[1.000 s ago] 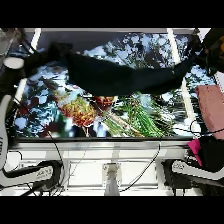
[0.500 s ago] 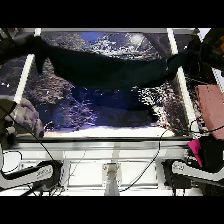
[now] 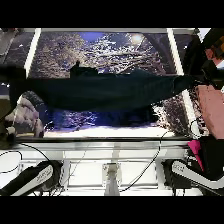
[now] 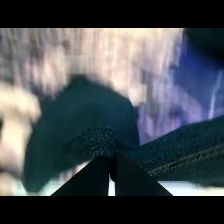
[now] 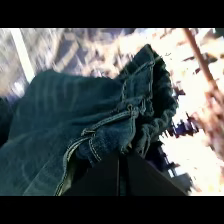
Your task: Fold the clothes and pants, and hang the long-sleeved shirts on hangers.
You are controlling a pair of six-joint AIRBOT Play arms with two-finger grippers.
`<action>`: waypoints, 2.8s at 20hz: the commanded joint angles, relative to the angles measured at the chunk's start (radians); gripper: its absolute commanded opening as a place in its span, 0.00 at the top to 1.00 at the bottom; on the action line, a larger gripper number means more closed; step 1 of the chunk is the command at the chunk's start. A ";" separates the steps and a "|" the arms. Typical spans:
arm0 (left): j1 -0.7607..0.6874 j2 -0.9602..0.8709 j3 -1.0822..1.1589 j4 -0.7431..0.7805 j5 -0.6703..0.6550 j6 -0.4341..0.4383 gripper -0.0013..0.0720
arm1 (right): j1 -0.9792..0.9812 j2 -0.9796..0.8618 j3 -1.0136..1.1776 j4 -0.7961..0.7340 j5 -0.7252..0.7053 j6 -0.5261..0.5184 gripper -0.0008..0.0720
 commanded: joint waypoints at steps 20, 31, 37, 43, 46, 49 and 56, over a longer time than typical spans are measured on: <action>-0.249 -0.373 -0.322 -0.299 0.926 0.261 0.94 | -0.003 0.014 -0.322 -0.269 -0.389 0.298 0.96; -0.261 -0.149 -0.322 -0.215 0.857 0.095 0.96 | -0.003 0.004 -0.319 -0.277 -0.393 0.250 0.80; -0.101 -0.068 -0.401 -0.146 0.522 0.263 0.97 | -0.003 0.003 -0.319 -0.217 -0.336 0.044 0.96; 0.039 0.002 -0.736 -0.447 0.524 0.639 0.95 | -0.003 0.003 -0.319 -0.200 -0.312 -0.012 0.52; 0.016 -0.030 -0.762 -0.473 0.604 0.703 0.32 | -0.003 0.003 -0.319 -0.200 -0.313 -0.012 0.52; 0.017 -0.069 -0.762 -0.481 0.750 0.703 0.32 | -0.003 0.003 -0.319 -0.200 -0.312 -0.011 0.52; 0.017 -0.165 -0.762 -0.470 1.015 0.703 0.32 | -0.003 0.003 -0.319 -0.198 -0.309 -0.011 0.52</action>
